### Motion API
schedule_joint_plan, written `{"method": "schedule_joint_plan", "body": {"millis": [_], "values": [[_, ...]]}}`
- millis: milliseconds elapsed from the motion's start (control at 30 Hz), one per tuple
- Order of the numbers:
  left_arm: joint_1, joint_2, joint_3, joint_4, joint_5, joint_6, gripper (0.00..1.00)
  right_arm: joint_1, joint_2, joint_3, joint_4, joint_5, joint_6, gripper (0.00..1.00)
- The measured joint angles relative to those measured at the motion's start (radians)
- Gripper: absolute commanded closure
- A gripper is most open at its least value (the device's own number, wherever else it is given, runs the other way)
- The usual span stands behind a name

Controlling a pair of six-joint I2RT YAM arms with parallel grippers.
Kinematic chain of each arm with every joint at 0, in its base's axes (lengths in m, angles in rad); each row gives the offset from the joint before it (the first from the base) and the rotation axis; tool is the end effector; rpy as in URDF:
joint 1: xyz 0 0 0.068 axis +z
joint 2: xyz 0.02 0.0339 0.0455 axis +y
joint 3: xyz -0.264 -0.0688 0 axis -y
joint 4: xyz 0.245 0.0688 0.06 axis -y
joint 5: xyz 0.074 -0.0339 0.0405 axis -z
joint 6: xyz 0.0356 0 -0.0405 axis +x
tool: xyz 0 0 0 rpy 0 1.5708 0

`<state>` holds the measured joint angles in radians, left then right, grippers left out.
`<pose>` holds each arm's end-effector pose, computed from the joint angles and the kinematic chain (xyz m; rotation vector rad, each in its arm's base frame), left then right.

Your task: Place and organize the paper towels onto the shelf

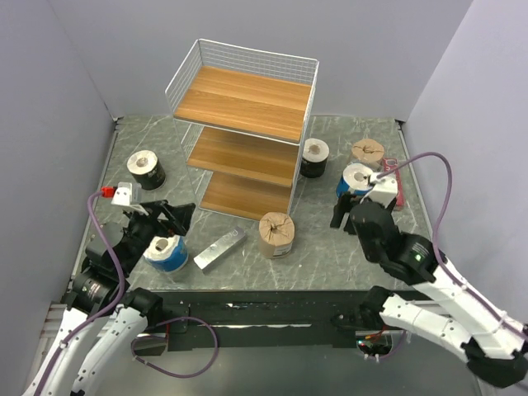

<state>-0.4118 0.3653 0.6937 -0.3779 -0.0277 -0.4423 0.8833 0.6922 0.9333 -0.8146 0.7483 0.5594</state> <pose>0.0878 -0.0373 0.3382 -0.0471 1.6572 -0.6325 0.0977 0.0808 0.3445 0.0965 1.9795 0.1255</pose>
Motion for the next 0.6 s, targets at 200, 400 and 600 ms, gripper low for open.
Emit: {"method": "schedule_joint_plan", "body": {"millis": [200,400,600], "values": [[0.000,0.005,0.000,-0.012,-0.034,0.000,0.04,-0.383,0.095,0.006,0.083,-0.153,-0.094,0.22],[0.000,-0.009,0.000,-0.015,-0.070,-0.001,0.04,-0.673,0.261,0.082,0.134,-0.354,-0.111,0.23],[0.000,-0.048,0.000,-0.034,-0.145,-0.013,0.03,-0.832,0.457,0.153,0.168,-0.486,-0.077,0.21]]}}
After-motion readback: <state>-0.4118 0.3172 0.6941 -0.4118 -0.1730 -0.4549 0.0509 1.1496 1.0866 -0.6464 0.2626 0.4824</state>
